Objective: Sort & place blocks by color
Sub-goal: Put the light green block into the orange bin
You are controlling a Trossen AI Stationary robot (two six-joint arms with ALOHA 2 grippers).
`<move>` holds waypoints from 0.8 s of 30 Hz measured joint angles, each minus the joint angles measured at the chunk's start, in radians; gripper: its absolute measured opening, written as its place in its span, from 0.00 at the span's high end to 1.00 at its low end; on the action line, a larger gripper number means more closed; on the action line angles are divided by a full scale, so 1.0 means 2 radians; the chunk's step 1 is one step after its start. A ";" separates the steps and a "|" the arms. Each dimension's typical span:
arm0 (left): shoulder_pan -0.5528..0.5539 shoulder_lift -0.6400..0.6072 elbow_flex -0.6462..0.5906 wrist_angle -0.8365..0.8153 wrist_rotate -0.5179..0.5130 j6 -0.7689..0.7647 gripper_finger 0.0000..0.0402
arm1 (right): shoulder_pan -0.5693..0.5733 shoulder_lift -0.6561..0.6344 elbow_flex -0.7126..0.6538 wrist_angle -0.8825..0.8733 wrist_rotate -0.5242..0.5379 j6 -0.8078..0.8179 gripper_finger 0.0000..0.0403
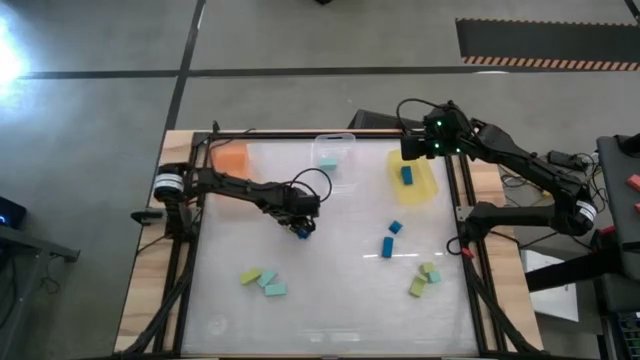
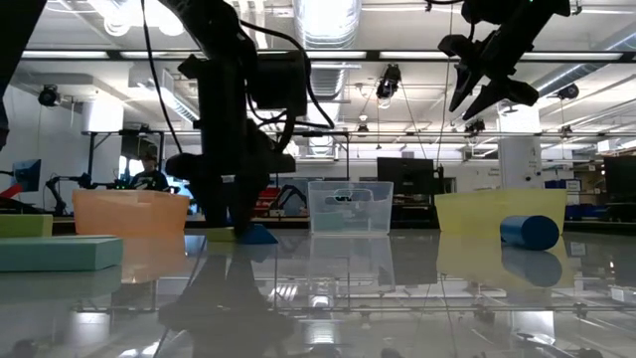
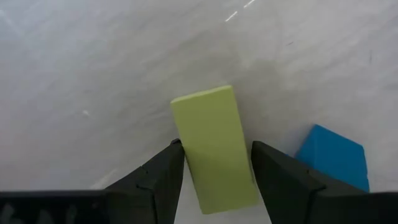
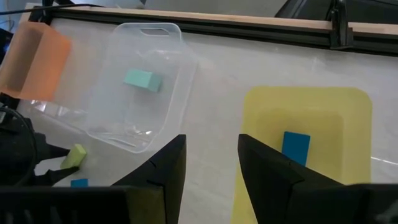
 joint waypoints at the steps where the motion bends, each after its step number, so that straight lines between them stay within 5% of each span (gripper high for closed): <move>1: 0.000 0.001 0.000 0.000 0.000 0.000 0.57 | 0.000 0.000 0.000 0.000 0.000 0.000 0.66; 9: 0.000 0.001 0.000 0.003 0.000 0.000 0.70 | 0.000 0.000 0.000 -0.001 0.000 0.000 0.66; 24: 0.002 -0.071 0.024 -0.074 0.002 0.002 0.70 | 0.000 0.000 0.000 -0.001 0.000 0.001 0.67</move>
